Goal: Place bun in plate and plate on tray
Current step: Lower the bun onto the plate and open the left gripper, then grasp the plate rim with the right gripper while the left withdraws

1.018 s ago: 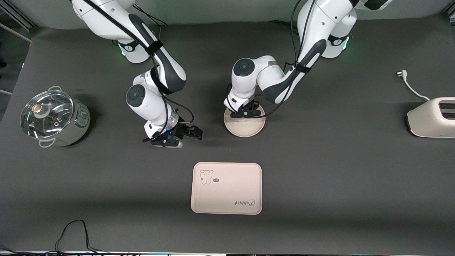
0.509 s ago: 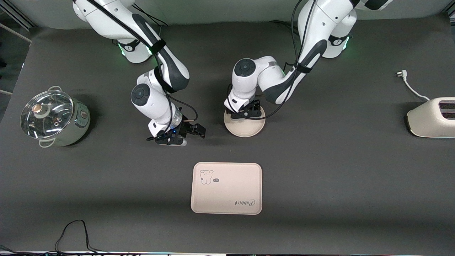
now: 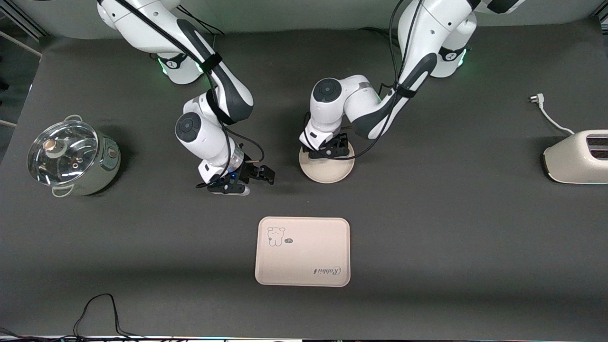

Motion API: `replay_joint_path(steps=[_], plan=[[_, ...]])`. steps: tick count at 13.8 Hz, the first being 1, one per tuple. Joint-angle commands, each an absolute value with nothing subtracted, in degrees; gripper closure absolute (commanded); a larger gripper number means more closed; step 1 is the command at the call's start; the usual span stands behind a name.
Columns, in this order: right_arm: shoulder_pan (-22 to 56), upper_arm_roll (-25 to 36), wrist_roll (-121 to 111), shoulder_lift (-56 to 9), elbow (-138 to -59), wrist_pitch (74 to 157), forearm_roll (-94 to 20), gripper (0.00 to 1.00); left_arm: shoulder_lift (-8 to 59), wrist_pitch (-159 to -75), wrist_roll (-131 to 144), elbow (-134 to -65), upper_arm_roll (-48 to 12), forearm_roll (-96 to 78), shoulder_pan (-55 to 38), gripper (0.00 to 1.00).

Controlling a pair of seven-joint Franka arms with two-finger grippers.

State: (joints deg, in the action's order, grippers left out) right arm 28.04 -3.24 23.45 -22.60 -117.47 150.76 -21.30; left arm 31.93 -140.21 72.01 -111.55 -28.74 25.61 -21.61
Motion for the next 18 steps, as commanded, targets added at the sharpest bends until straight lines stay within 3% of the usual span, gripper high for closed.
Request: replay_joint_path(steps=[1,15,18], plan=[[28.8,-3.0,24.2,-22.9,-116.8,151.7,-22.6,0.00,31.6,-139.6,73.7,-111.4,-28.7,26.8,-22.1,0.00],[30.6,-3.2,24.3,-23.7,-116.1,153.1,-23.7,0.00,31.5,-139.2,73.5,-111.5,-28.6,26.8,-22.0,0.00],[32.8,-3.2,24.7,-25.3,-115.8,155.0,-23.7,0.00,27.2,-134.0,72.3,-111.4,-28.7,26.7,-19.9,0.00]])
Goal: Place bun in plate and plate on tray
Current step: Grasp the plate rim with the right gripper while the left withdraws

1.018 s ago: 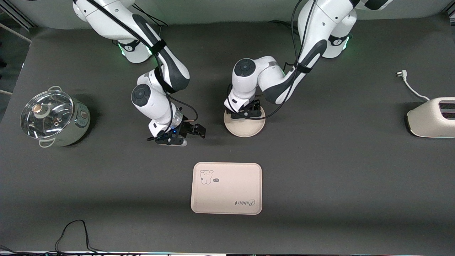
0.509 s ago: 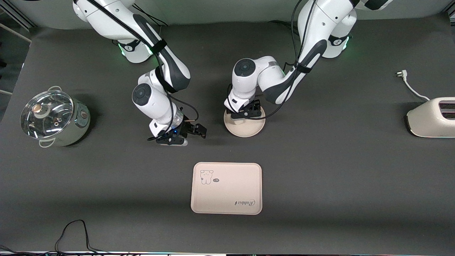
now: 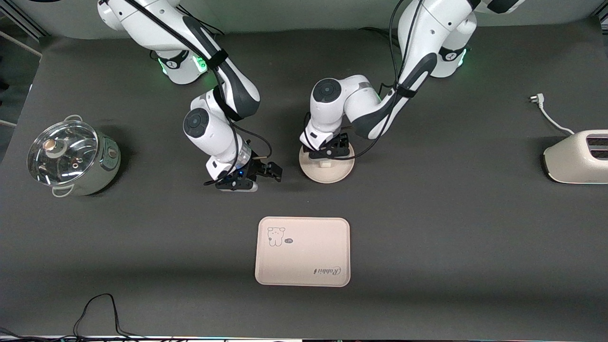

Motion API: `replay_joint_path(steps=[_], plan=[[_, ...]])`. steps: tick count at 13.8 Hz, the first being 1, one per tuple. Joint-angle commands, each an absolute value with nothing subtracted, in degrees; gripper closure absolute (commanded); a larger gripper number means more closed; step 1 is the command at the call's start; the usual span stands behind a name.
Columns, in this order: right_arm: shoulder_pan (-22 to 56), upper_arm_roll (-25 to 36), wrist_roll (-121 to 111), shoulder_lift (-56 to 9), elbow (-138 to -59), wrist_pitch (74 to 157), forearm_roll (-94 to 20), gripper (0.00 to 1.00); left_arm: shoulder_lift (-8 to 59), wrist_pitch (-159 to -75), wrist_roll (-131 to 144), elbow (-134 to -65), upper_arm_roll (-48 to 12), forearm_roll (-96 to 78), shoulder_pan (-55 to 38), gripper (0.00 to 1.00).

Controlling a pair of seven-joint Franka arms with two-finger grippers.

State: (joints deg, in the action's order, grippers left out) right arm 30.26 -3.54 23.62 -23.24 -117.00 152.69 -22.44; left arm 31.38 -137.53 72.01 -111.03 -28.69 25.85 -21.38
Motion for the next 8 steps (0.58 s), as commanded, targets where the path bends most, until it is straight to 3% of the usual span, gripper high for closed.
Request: replay_joint_path(steps=[1,5,8], plan=[[33.7,-3.3,24.7,-26.0,-115.9,157.2,-23.9,0.00,25.4,-133.6,71.3,-111.4,-29.0,26.6,-18.3,0.00],[40.1,-3.3,30.0,-30.7,-115.5,164.9,-24.2,0.00,16.7,-126.4,50.9,-111.7,-28.4,14.4,-10.3,0.00],[43.3,-3.2,32.6,-33.8,-114.3,167.5,-24.2,0.00,10.3,-120.1,29.7,-111.3,-17.0,5.3,-8.3,0.00]])
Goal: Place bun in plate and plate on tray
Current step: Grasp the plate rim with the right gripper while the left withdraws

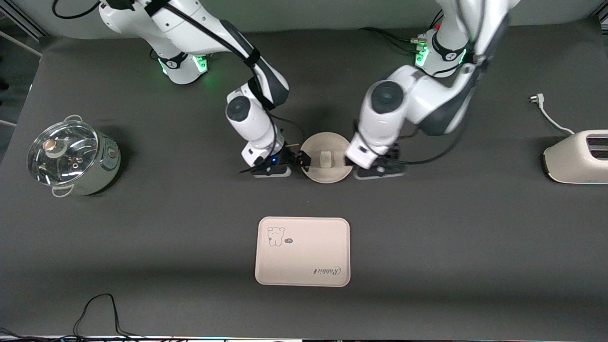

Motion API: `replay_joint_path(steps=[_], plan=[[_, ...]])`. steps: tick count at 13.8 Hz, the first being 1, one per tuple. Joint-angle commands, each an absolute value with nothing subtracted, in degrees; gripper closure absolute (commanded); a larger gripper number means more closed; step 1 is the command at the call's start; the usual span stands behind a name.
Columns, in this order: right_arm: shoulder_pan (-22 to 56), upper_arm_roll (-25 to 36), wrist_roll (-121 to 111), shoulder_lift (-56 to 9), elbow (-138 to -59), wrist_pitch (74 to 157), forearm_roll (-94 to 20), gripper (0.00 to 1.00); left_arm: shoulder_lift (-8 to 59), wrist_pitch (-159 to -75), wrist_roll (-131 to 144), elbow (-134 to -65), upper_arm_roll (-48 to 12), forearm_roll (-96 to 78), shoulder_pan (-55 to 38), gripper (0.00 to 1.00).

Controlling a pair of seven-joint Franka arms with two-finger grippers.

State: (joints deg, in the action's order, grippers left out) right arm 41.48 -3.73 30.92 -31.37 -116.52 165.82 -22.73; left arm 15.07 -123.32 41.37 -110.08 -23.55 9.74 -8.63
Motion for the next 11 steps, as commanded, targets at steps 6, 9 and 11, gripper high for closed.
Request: replay_joint_path(steps=[6,9,11], plan=[[46.3,-3.1,32.9,-35.4,-114.9,168.7,-24.3,0.38,3.2,-112.7,9.1,-111.3,1.2,4.4,-9.3,0.00],[46.3,-3.1,32.8,-36.3,-115.0,169.7,-24.3,0.76,-0.3,-106.4,8.0,-109.8,6.1,4.6,-11.0,0.00],[46.2,-3.1,32.8,-36.4,-114.9,169.6,-24.3,1.00,-1.5,-101.4,8.1,-105.8,5.9,4.5,-10.2,0.00]])
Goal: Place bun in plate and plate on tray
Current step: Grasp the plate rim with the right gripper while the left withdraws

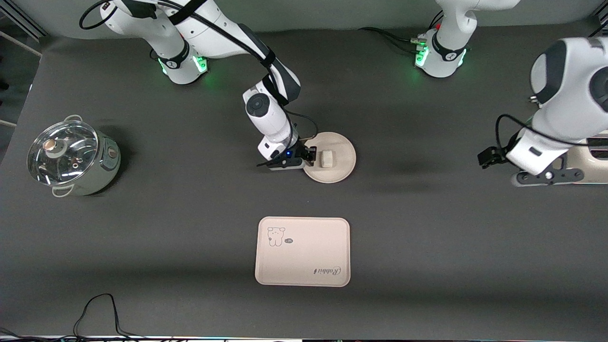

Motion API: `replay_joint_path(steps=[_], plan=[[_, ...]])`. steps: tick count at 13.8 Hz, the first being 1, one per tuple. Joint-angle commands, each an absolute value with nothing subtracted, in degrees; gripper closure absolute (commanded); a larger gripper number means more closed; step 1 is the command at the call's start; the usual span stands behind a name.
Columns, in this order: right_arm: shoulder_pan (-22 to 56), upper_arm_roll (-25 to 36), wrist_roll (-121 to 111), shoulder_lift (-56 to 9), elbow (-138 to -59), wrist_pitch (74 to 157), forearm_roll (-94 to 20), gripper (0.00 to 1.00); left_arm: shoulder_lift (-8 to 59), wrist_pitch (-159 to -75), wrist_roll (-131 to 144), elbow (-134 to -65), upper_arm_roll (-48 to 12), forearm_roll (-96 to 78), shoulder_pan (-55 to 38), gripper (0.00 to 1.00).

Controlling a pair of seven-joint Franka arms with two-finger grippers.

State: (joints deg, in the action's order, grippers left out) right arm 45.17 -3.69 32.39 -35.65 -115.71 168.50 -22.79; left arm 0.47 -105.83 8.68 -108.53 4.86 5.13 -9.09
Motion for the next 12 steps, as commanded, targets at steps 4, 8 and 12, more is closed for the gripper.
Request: replay_joint_path(steps=[4,8,12], plan=[[45.8,-2.7,32.8,-35.2,-114.6,169.0,-24.3,1.00,-2.4,-97.0,8.1,-99.8,0.5,4.7,-3.8,0.00],[45.4,-1.0,32.9,-29.9,-113.8,163.6,-24.3,1.00,2.5,-96.7,8.1,-93.4,0.5,4.7,-2.6,0.00],[45.5,3.7,32.2,-24.6,-108.5,153.3,-24.2,1.00,5.2,-96.1,8.5,-92.4,-0.9,4.6,-1.4,0.00]])
